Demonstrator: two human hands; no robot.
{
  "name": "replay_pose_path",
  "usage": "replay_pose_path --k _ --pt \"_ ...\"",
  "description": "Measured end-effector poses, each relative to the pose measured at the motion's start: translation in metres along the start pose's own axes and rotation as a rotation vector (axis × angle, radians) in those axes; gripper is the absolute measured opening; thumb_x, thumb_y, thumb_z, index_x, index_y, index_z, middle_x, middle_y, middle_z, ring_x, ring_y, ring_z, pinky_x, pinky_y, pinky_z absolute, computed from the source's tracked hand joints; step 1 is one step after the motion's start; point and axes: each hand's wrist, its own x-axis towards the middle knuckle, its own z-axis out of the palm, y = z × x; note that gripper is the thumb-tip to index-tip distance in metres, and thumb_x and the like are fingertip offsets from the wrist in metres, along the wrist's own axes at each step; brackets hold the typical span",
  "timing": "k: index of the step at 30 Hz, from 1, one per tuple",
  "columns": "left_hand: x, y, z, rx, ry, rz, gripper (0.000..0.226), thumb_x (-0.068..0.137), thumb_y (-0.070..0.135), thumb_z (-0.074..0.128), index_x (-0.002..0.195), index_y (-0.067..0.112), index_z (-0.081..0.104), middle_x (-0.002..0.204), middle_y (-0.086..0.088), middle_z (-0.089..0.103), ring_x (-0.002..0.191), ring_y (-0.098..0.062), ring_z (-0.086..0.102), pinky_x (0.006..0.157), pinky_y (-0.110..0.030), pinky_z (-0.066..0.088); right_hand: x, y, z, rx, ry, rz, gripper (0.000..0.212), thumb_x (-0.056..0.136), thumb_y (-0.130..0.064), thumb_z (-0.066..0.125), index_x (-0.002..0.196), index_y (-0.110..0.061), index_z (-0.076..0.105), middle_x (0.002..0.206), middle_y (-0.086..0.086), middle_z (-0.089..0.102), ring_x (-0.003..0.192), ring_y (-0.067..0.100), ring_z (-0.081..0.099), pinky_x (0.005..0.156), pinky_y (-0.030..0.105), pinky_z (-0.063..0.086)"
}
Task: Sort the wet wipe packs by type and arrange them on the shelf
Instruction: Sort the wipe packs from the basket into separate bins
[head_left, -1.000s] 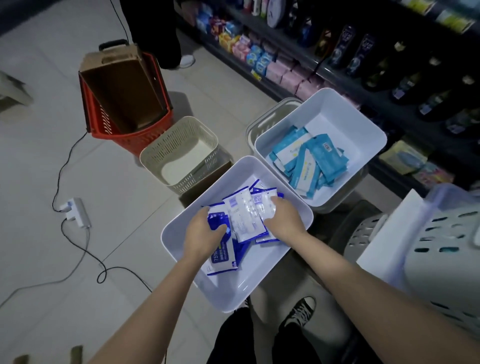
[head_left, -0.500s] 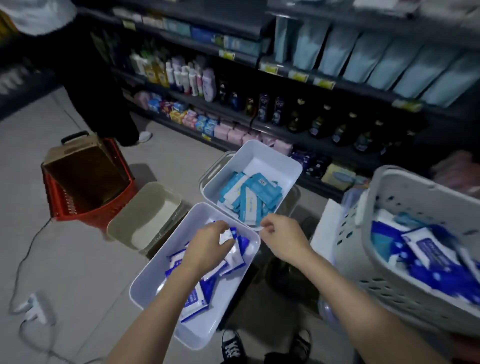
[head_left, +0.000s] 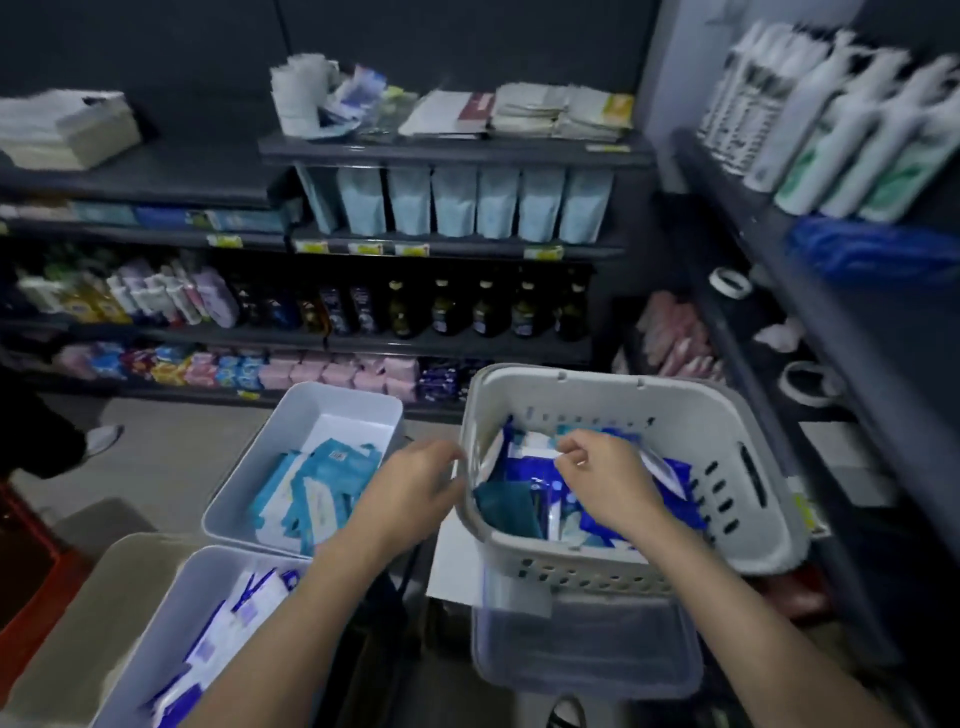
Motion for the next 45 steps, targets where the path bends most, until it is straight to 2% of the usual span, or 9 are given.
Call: replay_pose_path --k 7,13,18,23,27,30,35,41,45 --pt "0.047 0.048 0.049 0.039 -0.125 0.020 0.027 0.092 0.023 0.057 0.116 0.013 0.061 0.115 -0.005 0.062 0.104 -0.022 0.057 0.083 -0.028 0.041 0.032 0.092 -0.039 -0.101 -0.060 0.158 0.020 0.091 -0.018 0.058 0.108 -0.011 0.066 0.106 0.007 0.070 0.094 0.022 0.063 0.085 0.033 0.050" --pt "0.079 0.049 0.084 0.098 -0.292 -0.122 0.025 0.090 0.025 0.060 0.112 0.014 0.060 0.112 -0.007 0.061 0.097 -0.021 0.057 0.075 -0.026 0.042 0.059 0.125 -0.042 -0.244 -0.213 0.113 0.055 0.085 -0.034 0.068 0.132 -0.012 0.048 0.127 0.006 0.058 0.111 0.023 0.056 0.083 0.028 0.043" --pt "0.091 0.042 0.101 0.158 -0.396 -0.263 0.045 0.089 0.027 0.063 0.129 0.013 0.050 0.126 -0.010 0.052 0.110 -0.025 0.054 0.092 -0.033 0.045 0.074 0.130 -0.020 -0.256 -0.466 0.131 0.119 0.066 -0.060 0.076 0.152 -0.017 0.007 0.156 0.015 0.017 0.142 0.035 0.020 0.111 0.047 0.031" --pt "0.096 0.039 0.106 0.107 -0.442 -0.327 0.058 0.086 0.036 0.066 0.135 0.013 0.046 0.131 -0.011 0.050 0.112 -0.025 0.053 0.091 -0.032 0.046 0.070 0.120 0.011 -0.481 -0.495 0.146 0.140 0.056 -0.073 0.074 0.150 -0.023 -0.017 0.158 0.019 -0.015 0.142 0.050 -0.002 0.111 0.061 0.024" --pt "0.095 0.034 0.104 0.139 -0.704 -0.297 0.074 0.075 0.033 0.079 0.137 0.018 0.043 0.134 -0.003 0.050 0.120 -0.021 0.050 0.096 -0.031 0.045 0.067 0.122 0.018 -0.569 -0.493 0.094 0.136 0.062 -0.066 0.074 0.148 -0.025 -0.021 0.156 0.020 -0.020 0.140 0.055 -0.001 0.108 0.064 0.023" --pt "0.098 0.027 0.103 0.276 -0.788 -0.213 0.051 0.075 0.016 0.076 0.121 0.018 0.054 0.125 -0.003 0.056 0.111 -0.020 0.053 0.091 -0.029 0.046 0.072 0.128 0.006 -0.502 -0.510 0.061 0.116 0.074 -0.046 0.072 0.150 -0.028 -0.013 0.159 0.016 -0.006 0.141 0.050 0.010 0.107 0.056 0.034" --pt "0.108 0.025 0.103 0.259 -0.675 -0.112 0.015 0.084 0.011 0.064 0.098 0.013 0.062 0.095 0.001 0.055 0.086 -0.015 0.049 0.072 -0.023 0.039 0.074 0.131 -0.022 -0.367 -0.393 0.009 0.085 0.084 -0.018 0.063 0.151 -0.013 0.011 0.146 0.011 0.039 0.126 0.028 0.047 0.098 0.037 0.046" --pt "0.117 0.024 0.108 0.057 -0.483 -0.158 0.013 0.084 0.015 0.066 0.087 0.017 0.053 0.090 0.000 0.055 0.084 -0.018 0.051 0.066 -0.027 0.038 0.074 0.124 -0.064 -0.187 -0.147 0.117 0.049 0.089 -0.021 0.063 0.134 -0.023 0.044 0.118 0.002 0.064 0.087 0.018 0.057 0.062 0.022 0.039" --pt "0.121 0.025 0.112 -0.058 -0.439 -0.199 0.013 0.083 0.017 0.068 0.084 0.019 0.055 0.092 -0.001 0.060 0.085 -0.017 0.056 0.065 -0.027 0.043 0.071 0.132 -0.084 0.280 -0.079 0.303 0.041 0.082 -0.009 0.067 0.119 -0.022 0.054 0.103 0.002 0.068 0.085 0.019 0.066 0.071 0.036 0.057"
